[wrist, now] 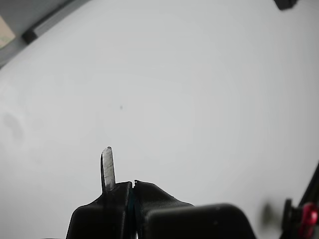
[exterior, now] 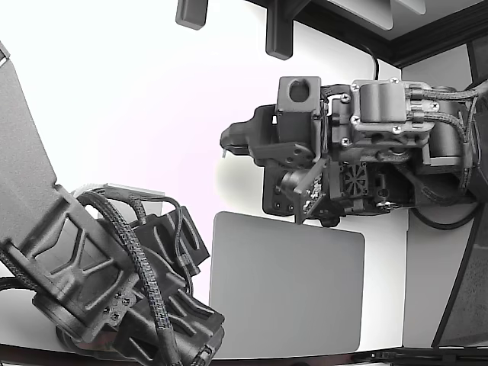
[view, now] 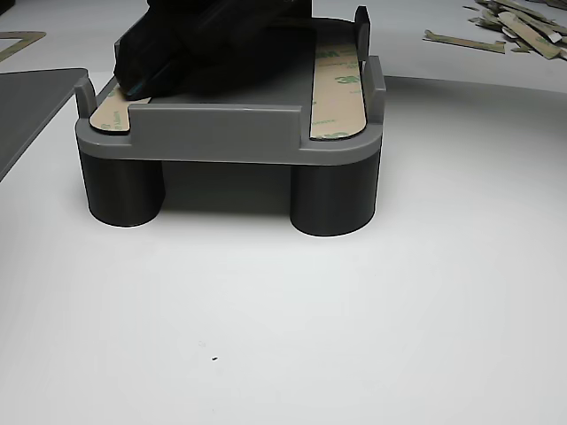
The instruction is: Peel off protective film from adhesive tape.
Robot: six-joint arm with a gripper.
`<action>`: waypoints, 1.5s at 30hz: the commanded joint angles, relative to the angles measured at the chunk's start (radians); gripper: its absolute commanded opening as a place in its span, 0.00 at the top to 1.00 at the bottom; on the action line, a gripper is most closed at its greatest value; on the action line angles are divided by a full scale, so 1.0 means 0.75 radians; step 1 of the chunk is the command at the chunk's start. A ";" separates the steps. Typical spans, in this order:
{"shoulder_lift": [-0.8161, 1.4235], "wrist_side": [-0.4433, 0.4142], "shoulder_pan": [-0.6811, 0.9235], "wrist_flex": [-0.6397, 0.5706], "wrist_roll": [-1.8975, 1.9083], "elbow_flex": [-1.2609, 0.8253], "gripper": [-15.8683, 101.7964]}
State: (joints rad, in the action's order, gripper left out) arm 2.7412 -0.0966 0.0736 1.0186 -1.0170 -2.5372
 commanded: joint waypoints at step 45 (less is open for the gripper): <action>-0.697 -0.597 0.565 -0.266 -0.141 0.135 0.96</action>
State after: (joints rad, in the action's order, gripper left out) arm 2.2028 -0.5384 0.4985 0.8222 -1.1259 -2.4666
